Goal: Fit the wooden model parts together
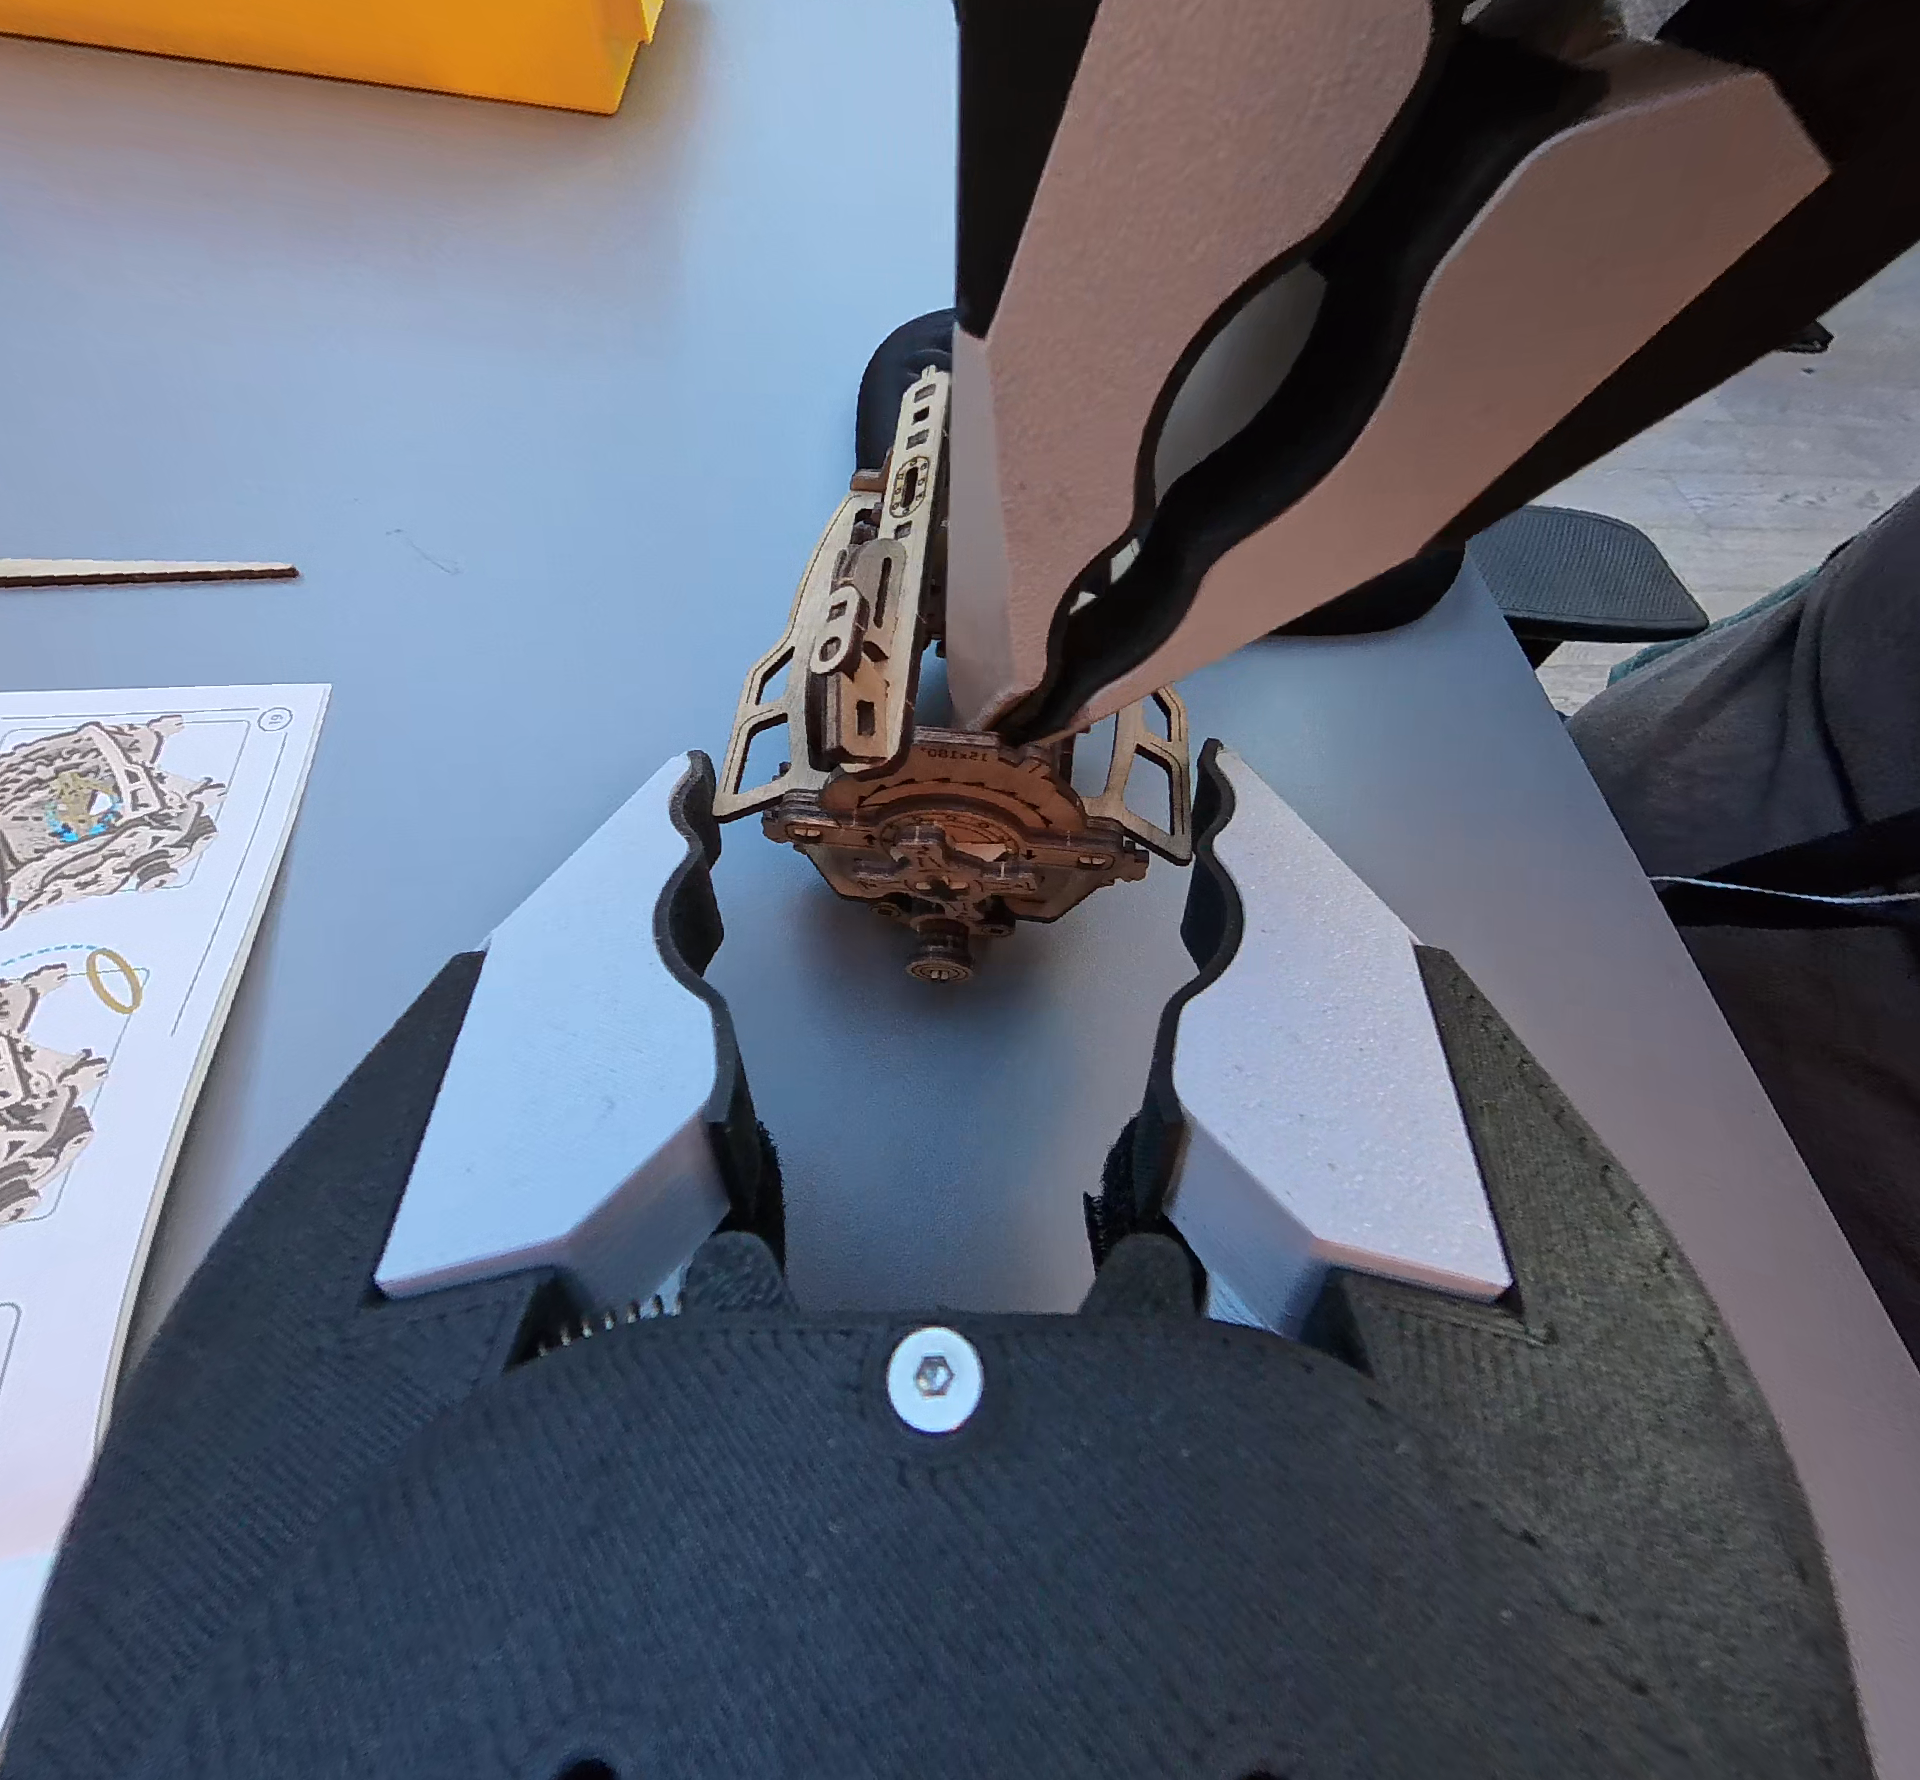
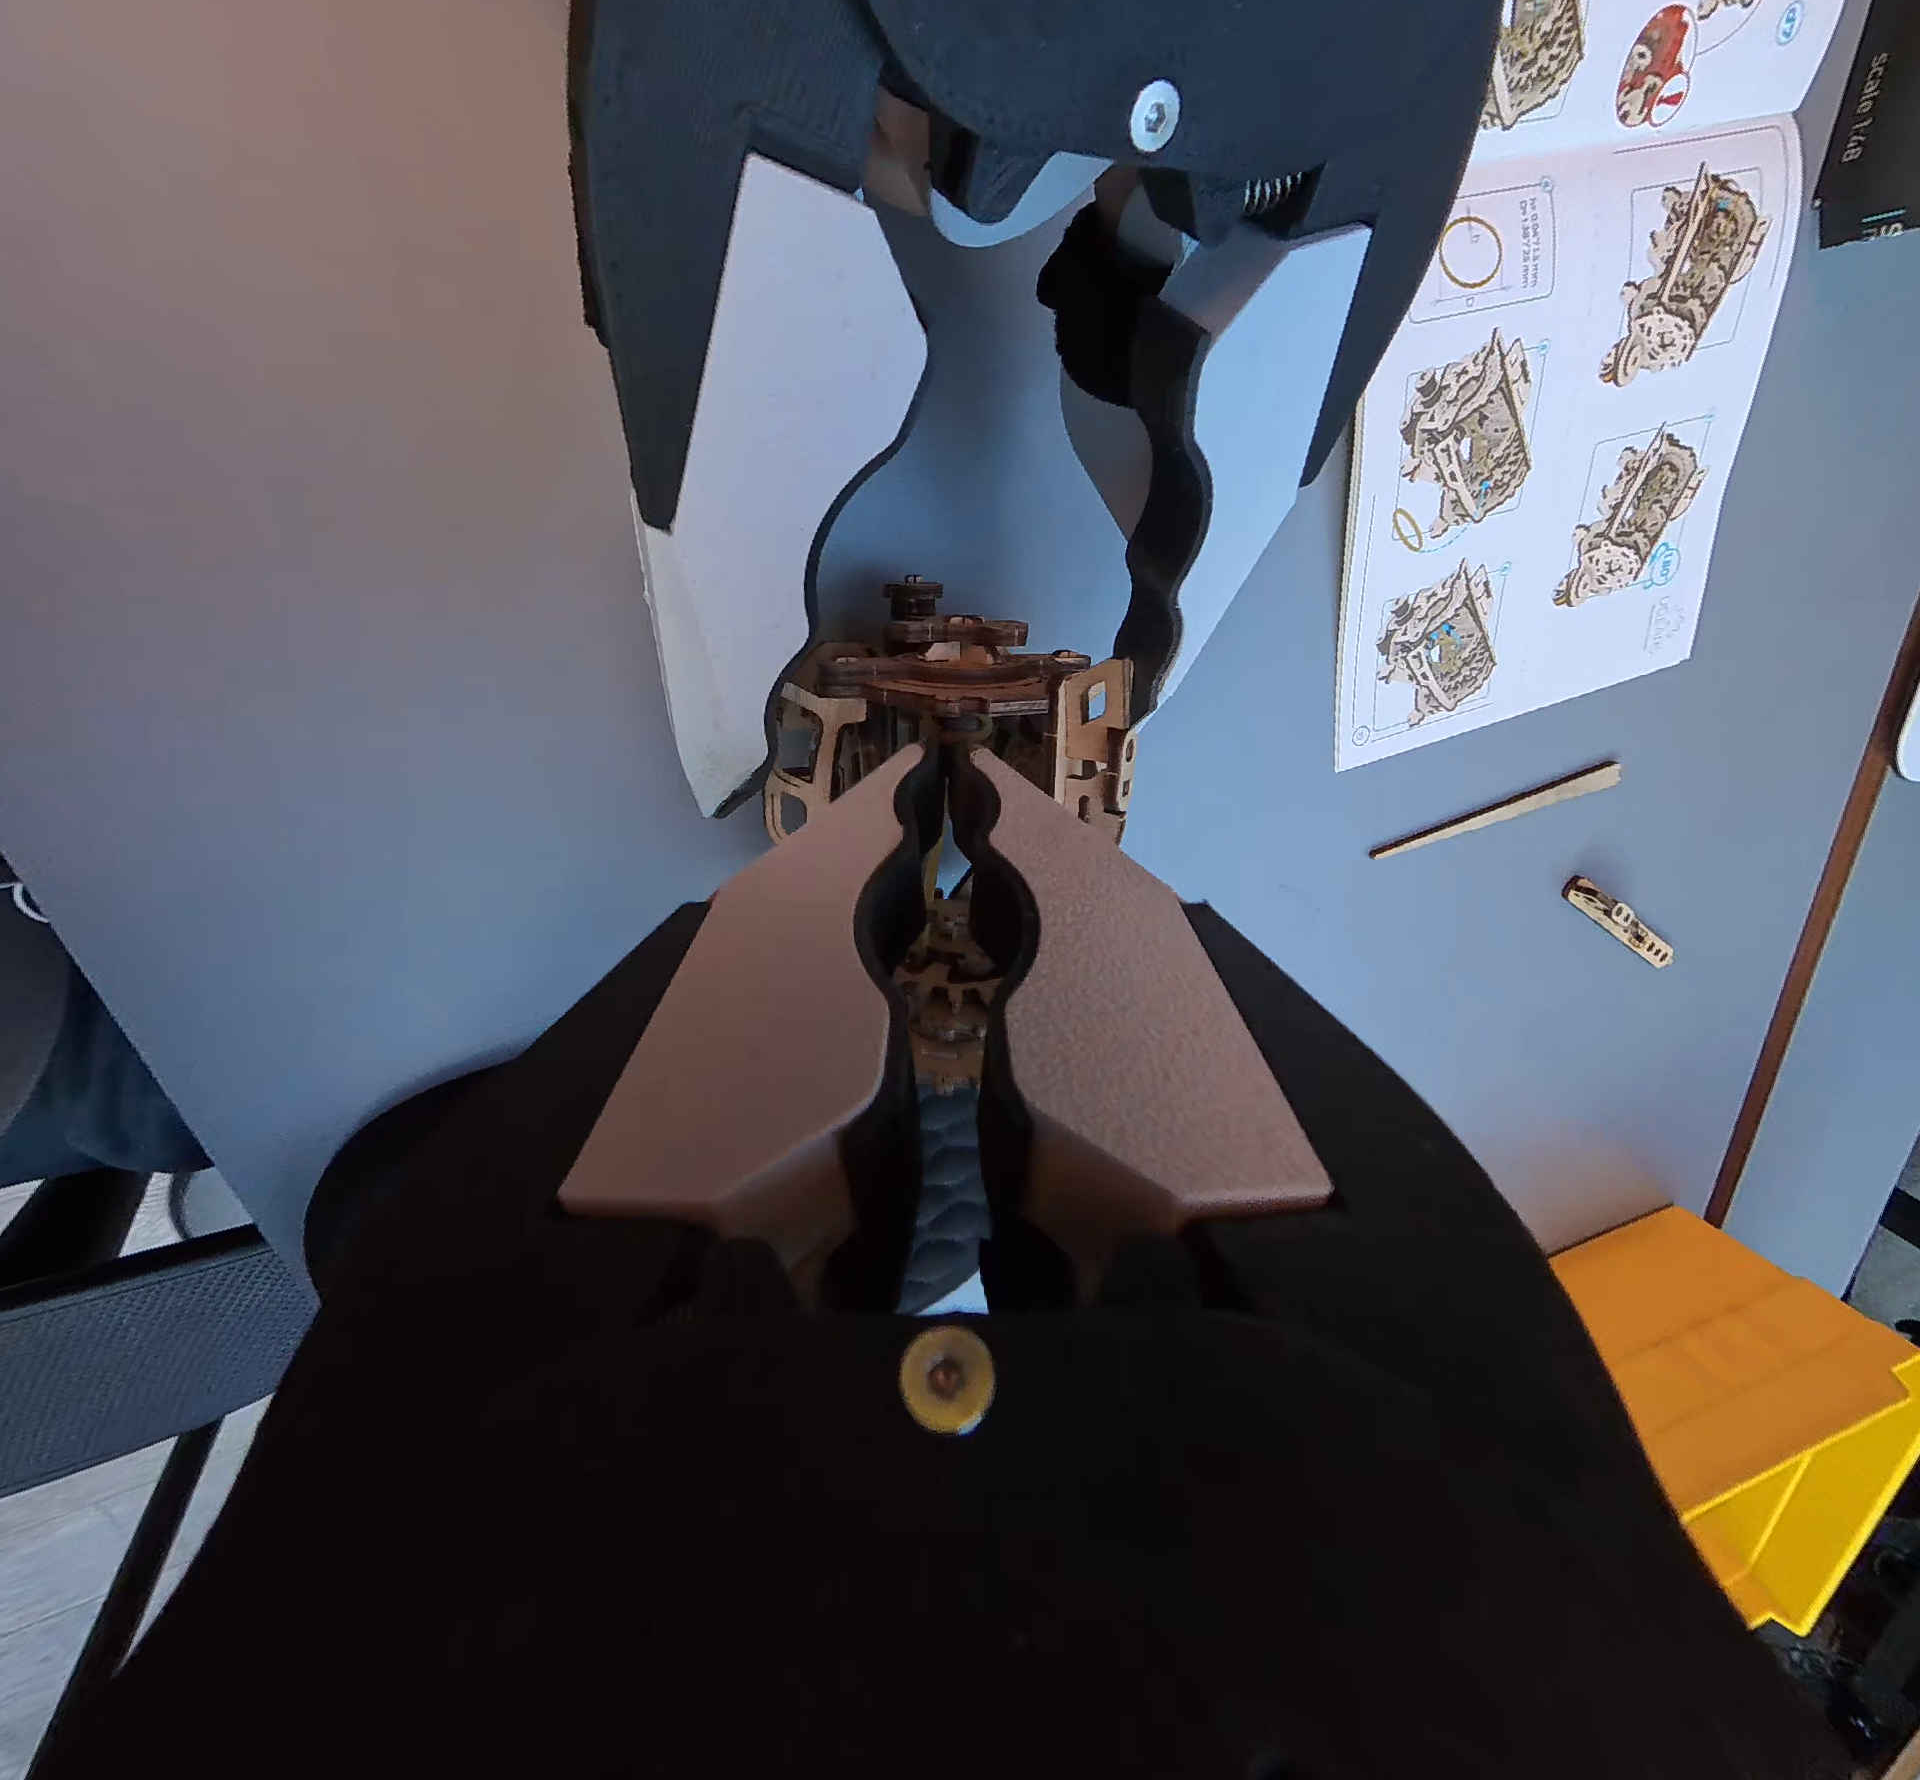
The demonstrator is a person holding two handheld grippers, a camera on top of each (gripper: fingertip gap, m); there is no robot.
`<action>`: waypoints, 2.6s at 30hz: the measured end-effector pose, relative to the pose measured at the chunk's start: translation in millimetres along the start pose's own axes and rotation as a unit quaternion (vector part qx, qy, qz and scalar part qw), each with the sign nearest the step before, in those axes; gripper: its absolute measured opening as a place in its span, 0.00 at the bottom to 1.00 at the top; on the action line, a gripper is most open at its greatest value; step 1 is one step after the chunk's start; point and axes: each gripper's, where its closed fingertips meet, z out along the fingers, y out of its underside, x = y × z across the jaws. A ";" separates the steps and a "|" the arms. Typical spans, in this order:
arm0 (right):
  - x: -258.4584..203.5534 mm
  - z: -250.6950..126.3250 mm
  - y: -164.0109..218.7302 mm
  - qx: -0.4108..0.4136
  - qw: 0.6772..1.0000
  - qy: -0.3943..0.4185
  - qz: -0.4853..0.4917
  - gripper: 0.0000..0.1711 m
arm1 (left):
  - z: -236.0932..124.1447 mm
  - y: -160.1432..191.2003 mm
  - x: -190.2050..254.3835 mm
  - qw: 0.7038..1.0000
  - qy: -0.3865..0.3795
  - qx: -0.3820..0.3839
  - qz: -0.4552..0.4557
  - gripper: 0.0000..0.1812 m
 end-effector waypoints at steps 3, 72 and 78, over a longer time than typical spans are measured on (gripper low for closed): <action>0.4 -0.4 4.5 -0.015 1.000 -0.003 0.006 0.00 | 0.0 0.1 0.1 1.000 -0.001 0.000 0.002 0.50; 9.1 0.9 2.4 -0.045 0.999 -0.015 0.026 0.00 | 0.5 -0.3 -2.0 0.999 0.017 0.001 -0.034 0.50; 9.9 0.8 2.1 -0.042 0.999 0.005 0.026 0.00 | 0.4 -0.4 -1.8 0.999 0.016 0.001 -0.033 0.50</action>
